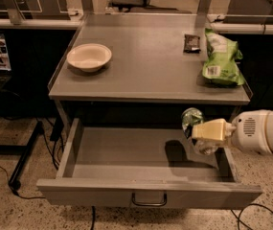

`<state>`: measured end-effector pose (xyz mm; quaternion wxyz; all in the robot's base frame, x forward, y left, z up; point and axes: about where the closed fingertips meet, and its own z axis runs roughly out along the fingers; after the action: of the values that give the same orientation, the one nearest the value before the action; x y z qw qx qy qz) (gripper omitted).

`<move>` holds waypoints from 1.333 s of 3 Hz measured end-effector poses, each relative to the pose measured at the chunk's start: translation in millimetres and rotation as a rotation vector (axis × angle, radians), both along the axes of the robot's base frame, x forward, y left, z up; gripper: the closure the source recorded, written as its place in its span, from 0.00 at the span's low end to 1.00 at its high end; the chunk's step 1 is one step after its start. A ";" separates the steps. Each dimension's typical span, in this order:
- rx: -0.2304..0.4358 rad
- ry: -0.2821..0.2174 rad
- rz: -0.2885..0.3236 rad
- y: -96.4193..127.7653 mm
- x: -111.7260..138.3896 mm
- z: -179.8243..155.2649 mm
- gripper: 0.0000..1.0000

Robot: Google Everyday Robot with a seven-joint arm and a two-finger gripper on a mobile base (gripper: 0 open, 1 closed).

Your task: Place green can into top drawer

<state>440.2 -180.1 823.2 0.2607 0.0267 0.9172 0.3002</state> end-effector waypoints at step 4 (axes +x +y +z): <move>-0.056 0.277 0.076 22.9 106.8 -138.6 1.00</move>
Offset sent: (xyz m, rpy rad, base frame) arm 0.1055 0.0229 -0.1013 -0.0021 0.1945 0.1519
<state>547.0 -157.2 684.6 0.1206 0.0255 0.9528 0.2775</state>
